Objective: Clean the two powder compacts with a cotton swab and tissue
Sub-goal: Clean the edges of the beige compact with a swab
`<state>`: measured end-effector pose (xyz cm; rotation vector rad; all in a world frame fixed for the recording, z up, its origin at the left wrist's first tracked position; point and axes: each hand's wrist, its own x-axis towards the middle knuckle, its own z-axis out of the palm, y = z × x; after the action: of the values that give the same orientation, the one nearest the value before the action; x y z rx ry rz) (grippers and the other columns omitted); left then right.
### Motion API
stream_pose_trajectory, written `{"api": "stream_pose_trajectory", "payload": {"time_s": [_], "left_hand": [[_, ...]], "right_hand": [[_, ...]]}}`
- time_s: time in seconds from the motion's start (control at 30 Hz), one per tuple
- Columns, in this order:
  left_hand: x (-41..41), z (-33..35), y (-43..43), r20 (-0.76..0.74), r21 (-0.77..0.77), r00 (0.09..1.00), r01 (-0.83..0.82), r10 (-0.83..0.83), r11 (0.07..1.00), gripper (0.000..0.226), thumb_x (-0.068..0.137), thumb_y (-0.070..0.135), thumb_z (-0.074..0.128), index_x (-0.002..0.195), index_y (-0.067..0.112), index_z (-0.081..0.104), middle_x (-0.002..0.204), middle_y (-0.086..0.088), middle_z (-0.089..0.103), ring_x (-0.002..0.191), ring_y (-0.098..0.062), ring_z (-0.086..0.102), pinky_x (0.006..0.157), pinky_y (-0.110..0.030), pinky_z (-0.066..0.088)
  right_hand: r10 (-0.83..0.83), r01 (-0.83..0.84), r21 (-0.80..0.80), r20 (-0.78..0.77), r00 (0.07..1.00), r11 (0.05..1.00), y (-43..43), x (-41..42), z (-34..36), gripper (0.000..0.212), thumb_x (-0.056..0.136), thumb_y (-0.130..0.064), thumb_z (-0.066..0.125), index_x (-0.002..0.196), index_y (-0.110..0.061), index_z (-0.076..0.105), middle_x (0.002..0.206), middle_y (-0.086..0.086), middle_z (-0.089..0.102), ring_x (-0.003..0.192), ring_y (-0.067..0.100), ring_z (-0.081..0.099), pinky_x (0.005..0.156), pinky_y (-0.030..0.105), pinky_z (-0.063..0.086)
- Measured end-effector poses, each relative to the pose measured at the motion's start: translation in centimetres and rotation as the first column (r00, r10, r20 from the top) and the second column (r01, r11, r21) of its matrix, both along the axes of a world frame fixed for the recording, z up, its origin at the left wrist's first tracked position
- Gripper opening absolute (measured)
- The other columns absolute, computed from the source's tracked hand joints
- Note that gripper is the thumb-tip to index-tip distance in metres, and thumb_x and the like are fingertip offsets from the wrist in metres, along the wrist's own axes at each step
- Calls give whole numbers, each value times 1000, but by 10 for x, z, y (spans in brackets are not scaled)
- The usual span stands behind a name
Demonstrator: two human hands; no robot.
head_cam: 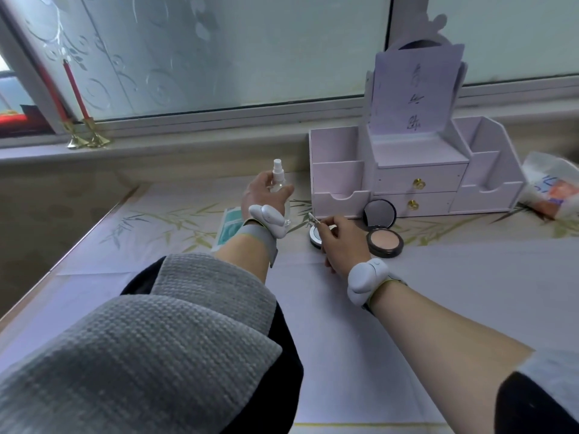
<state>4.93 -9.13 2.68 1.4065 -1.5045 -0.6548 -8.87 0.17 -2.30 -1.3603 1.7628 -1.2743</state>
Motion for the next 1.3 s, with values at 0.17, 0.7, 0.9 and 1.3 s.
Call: {"api": "stream_pose_trajectory", "payload": {"time_s": [0.17,0.7,0.9,1.3], "left_hand": [[-2,-1,-7,11,12,1000,-6,6,1000,37,84,31,76,120,24,68,110,5,69,103,-19,63,90,-27,46],[-1,-6,2,-13,111,993,-116,118,987,64,85,22,70,144,21,45,132,0,60,121,-26,58,102,-37,45],[-43,-24,61,19,-256,985,-158,169,954,30,82,26,67,111,22,58,92,6,58,89,-23,60,80,-38,48],[-125,-65,108,536,-82,833,214,-138,973,86,69,74,68,135,24,45,130,3,58,133,-24,42,121,-46,15]], "right_hand": [[-11,11,12,-3,1000,1000,-4,-4,-4,15,95,-35,52,93,-22,60,75,6,65,42,24,54,41,27,42],[-21,21,3,-68,997,1000,3,-11,-3,16,93,-37,50,90,-25,60,79,3,68,71,31,63,71,44,56],[-166,157,-55,-238,957,986,26,-53,13,16,99,-32,45,93,-23,56,93,6,67,86,29,59,73,35,43],[-243,261,-17,-430,870,965,68,-144,-15,19,97,-24,44,108,-26,59,92,5,67,86,29,59,68,33,45]]}}
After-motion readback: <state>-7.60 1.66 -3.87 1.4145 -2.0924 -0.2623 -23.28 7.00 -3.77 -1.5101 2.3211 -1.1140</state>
